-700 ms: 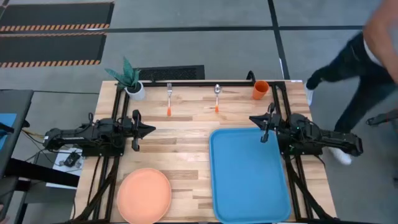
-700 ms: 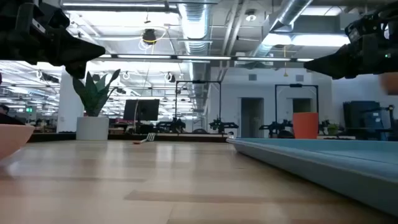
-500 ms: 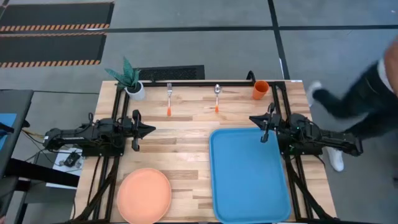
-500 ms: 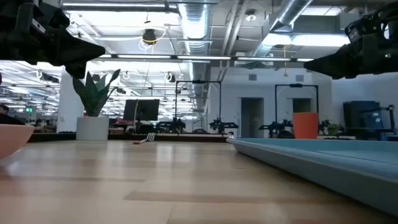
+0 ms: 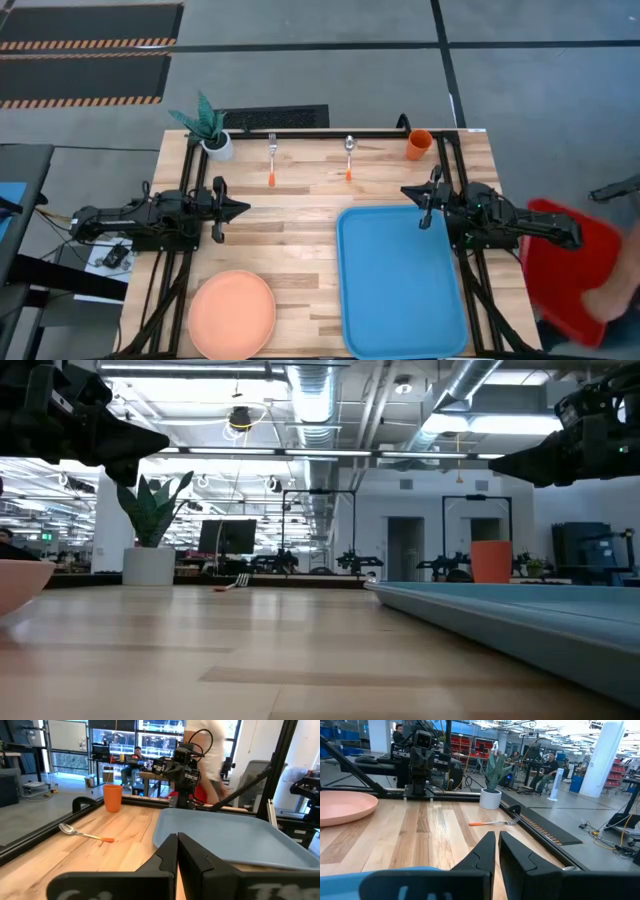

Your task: Pick and place plate/cup/fork/spoon on tray

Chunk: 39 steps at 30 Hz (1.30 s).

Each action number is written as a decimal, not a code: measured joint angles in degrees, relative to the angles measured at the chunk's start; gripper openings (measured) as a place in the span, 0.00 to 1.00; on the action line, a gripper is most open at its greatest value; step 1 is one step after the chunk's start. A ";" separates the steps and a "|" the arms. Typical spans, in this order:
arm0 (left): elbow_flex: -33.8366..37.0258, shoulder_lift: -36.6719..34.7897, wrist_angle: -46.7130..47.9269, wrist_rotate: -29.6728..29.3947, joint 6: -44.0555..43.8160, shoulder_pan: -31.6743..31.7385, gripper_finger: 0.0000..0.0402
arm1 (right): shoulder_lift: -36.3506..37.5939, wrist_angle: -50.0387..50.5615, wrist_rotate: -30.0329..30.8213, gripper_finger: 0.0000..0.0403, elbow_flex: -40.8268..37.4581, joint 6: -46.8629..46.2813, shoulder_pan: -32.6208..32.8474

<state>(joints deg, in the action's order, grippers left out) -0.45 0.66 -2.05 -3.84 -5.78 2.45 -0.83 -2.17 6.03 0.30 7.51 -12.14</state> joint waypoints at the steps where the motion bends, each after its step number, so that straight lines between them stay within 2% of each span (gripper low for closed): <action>1: -0.02 -0.01 -0.01 0.00 0.00 -0.01 0.00 | -0.01 0.00 0.01 0.12 -0.02 0.00 0.00; 33: -0.01 -0.01 -0.01 0.01 -0.05 0.01 0.00 | -0.01 0.00 0.01 0.12 -0.01 0.00 0.00; 39: 0.00 0.01 -0.01 0.00 -5.54 -0.01 0.00 | 0.00 0.00 0.01 0.12 -0.01 0.00 0.00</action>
<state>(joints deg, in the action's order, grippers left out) -0.45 0.67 -2.07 -3.83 -11.32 2.44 -0.83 -2.17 6.04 0.28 7.51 -12.14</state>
